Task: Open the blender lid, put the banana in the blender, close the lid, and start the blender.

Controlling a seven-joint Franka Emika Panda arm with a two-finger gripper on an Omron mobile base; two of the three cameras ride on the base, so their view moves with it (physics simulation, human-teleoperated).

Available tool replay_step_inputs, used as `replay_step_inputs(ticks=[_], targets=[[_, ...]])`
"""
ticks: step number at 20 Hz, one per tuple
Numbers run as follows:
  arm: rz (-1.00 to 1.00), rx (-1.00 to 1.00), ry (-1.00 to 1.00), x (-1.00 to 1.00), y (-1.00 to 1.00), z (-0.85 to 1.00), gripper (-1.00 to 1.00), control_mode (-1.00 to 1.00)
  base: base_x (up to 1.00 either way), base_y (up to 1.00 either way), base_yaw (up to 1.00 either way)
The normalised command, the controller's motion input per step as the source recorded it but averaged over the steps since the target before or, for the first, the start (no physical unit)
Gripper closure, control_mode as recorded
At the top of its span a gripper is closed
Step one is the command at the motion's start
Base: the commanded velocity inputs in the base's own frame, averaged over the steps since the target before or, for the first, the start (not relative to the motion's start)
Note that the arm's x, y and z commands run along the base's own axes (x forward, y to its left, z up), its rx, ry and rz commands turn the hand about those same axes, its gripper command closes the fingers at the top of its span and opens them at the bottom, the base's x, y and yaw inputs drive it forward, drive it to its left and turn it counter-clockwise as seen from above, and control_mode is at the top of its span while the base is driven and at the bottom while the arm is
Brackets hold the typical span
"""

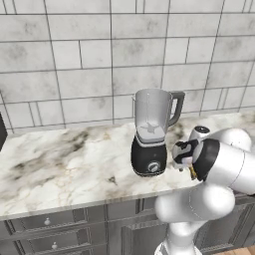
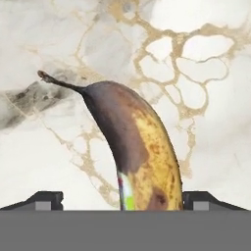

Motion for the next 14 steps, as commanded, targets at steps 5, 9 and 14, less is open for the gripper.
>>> replay_step_inputs(ticks=[5,9,14], targets=[[0.0,0.0,-0.02,-0.04,0.01,0.05,1.0,-1.0,0.0,0.0,0.0],[0.04,0.0,-0.17,-0.2,0.0,0.56,1.0,-1.0,0.0,0.0,0.0],[0.04,0.0,-0.19,-0.24,0.0,0.88,1.0,-1.0,0.0,0.0,0.0]])
